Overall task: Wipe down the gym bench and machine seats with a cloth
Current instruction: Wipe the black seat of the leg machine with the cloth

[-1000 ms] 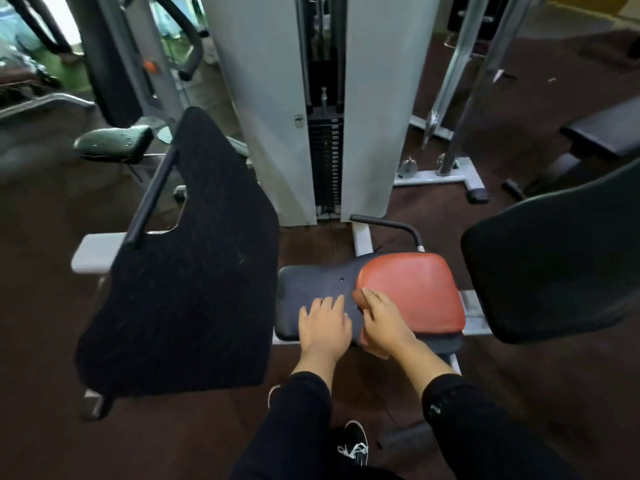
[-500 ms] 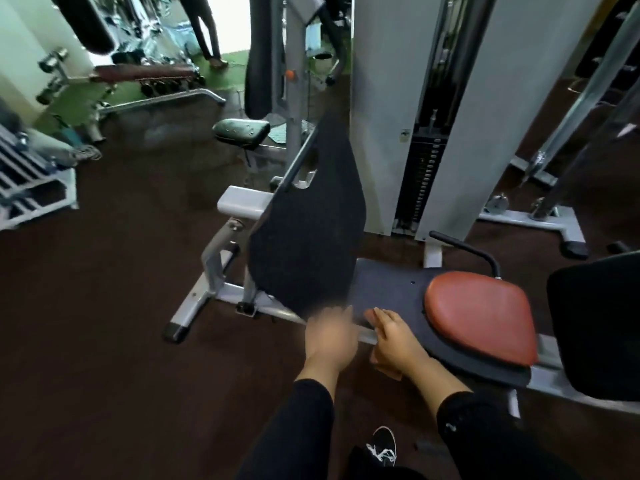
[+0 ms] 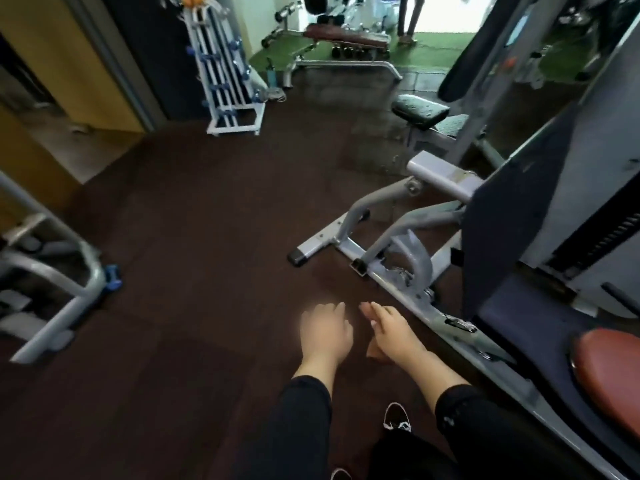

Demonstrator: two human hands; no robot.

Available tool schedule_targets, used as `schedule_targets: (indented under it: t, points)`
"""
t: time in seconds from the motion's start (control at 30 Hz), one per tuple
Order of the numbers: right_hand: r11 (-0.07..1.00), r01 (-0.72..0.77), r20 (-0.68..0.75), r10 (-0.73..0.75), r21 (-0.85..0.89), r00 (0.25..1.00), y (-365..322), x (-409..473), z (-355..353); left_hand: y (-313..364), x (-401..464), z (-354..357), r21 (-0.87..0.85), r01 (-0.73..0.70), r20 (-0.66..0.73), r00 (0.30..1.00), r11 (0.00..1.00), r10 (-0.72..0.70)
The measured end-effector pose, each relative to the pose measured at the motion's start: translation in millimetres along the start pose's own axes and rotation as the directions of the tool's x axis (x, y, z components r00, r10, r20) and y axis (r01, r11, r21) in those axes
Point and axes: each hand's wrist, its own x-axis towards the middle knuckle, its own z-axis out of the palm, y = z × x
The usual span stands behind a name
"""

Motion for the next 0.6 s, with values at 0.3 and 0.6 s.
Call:
schedule_targets:
  t: [0.3, 0.6]
  points:
    - [0.933, 0.252, 0.189, -0.207, -0.258, 0.96, -100, 57, 65, -96, 9, -9, -0.105, 0.298, -0.002, 0.954, 0.949, -0.299]
    - [0.785, 0.447, 0.307, -0.339, -0.429, 0.889, -167, 203, 96, -177, 119, -51, -0.114, 0.453, 0.046, 0.891, 0.884, -0.451]
